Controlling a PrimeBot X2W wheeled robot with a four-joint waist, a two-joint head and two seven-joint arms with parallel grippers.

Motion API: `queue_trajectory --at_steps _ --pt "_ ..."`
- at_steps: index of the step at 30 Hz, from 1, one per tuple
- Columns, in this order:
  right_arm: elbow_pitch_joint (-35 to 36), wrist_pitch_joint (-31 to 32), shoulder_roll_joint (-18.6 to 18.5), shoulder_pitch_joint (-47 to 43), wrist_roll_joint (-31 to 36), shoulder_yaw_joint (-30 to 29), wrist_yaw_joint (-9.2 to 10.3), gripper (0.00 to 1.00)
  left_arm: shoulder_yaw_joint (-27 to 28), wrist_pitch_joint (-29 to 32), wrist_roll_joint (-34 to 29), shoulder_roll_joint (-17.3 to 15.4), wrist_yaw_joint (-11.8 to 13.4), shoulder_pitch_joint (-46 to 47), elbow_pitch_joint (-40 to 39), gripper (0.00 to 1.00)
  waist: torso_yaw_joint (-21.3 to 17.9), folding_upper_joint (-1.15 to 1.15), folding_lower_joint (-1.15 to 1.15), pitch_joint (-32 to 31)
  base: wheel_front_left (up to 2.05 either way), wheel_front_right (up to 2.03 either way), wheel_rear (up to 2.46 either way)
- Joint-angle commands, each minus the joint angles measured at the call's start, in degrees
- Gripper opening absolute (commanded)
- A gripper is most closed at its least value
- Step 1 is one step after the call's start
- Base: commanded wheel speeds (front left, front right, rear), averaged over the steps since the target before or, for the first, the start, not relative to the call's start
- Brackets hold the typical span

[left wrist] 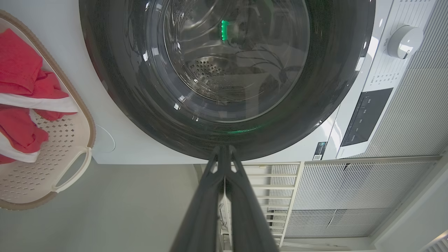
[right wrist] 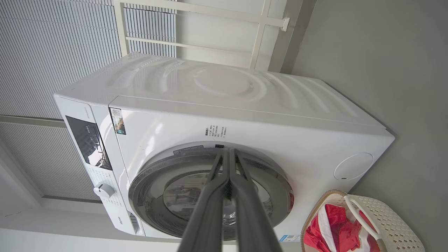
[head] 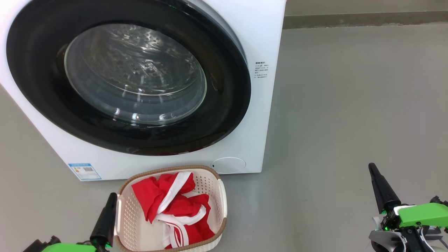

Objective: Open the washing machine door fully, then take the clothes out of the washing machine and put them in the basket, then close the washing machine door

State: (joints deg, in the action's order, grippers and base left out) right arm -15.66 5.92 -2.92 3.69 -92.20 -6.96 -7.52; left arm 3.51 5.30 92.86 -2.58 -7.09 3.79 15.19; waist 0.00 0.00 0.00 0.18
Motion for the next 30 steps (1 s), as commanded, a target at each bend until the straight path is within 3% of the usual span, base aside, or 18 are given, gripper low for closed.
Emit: queue_trajectory --at_steps 1,30 --pt "1.66 0.25 -0.28 2.45 -0.29 0.84 0.03 0.0 2.09 0.45 0.06 -0.98 -0.4 2.32 -1.17 0.0 0.0 0.0 0.0 0.0 0.0 0.0 0.0" --pt "1.65 0.38 -0.17 2.46 -0.16 0.68 0.03 0.0 2.41 0.71 -0.2 -0.76 -0.4 2.35 -1.16 0.0 0.0 0.0 0.0 0.0 0.0 0.0 0.0"
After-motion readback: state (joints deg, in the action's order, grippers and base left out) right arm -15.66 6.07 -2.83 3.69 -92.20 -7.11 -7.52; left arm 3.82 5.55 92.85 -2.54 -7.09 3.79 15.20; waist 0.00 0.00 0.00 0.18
